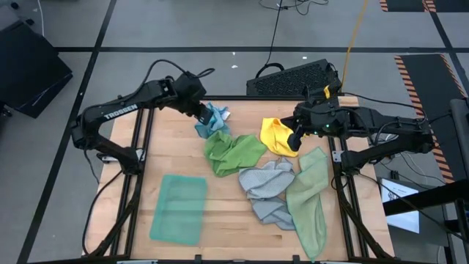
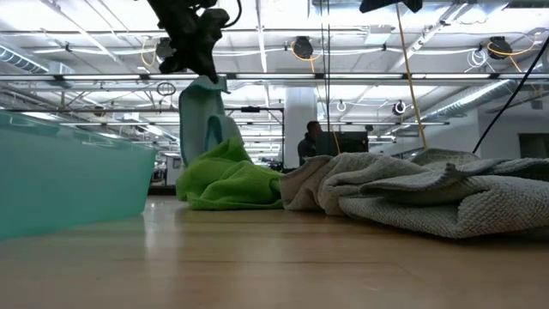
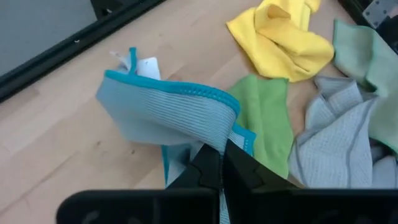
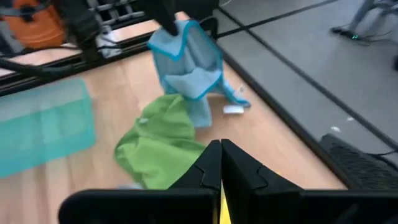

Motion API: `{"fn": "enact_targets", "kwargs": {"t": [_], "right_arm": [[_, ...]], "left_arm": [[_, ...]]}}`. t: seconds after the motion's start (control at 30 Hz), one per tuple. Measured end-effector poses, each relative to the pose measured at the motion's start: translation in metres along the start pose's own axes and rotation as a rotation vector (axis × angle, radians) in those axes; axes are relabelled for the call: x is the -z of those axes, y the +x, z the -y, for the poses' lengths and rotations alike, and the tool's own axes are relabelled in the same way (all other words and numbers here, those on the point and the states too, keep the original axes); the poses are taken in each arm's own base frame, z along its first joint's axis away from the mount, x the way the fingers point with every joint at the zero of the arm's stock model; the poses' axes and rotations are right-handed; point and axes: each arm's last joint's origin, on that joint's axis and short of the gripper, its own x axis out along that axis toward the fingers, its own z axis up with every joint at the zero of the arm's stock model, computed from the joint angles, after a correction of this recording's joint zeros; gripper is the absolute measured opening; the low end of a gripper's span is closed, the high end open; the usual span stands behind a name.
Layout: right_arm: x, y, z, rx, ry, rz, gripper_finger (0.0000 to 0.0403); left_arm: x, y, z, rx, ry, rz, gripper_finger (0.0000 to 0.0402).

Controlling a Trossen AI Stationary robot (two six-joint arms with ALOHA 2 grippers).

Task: Fold microfiber towels
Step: Fold the blue microfiber cloth

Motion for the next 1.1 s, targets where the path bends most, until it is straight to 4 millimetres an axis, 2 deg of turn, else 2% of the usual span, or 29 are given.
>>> {"fn": "enact_targets", "kwargs": {"t": [0.07,0.23,0.37,0.47,0.63,0.83,1.0,1.1], "right_arm": [[0.003,0.003,-0.001,-0.017,0.0,-0.014,0.0],[0.0,0.007,-0.003,-0.047,0.026,0.042,0.0],[-0.009,0.014,0.002,-0.044,0.091,0.141,0.0],[-0.019,0.023,0.007,-0.107,0.129,0.212,0.0006],[-0.03,0.044,0.006,-0.242,0.136,0.246,0.0042],[-0.031,0.071,-0.004,-0.369,0.117,0.215,0.0106],[-0.025,0.084,-0.011,-0.37,0.152,0.151,0.0139],[-0.018,0.093,-0.012,-0.353,0.201,0.072,0.0143]], "left_arm": [[0.0,0.0,0.005,0.037,0.006,0.001,0.0002],[-0.006,-0.01,0.025,0.322,0.077,0.071,0.0002],[-0.012,-0.016,0.041,0.501,0.124,0.14,0.0004],[-0.014,-0.022,0.052,0.601,0.169,0.178,0.0005],[-0.011,-0.021,0.06,0.644,0.183,0.159,0.0003],[-0.01,-0.023,0.064,0.665,0.157,0.164,0.0005],[-0.013,-0.026,0.065,0.676,0.129,0.196,0.0006],[-0.018,-0.041,0.063,0.704,0.124,0.29,0.0005]]}}
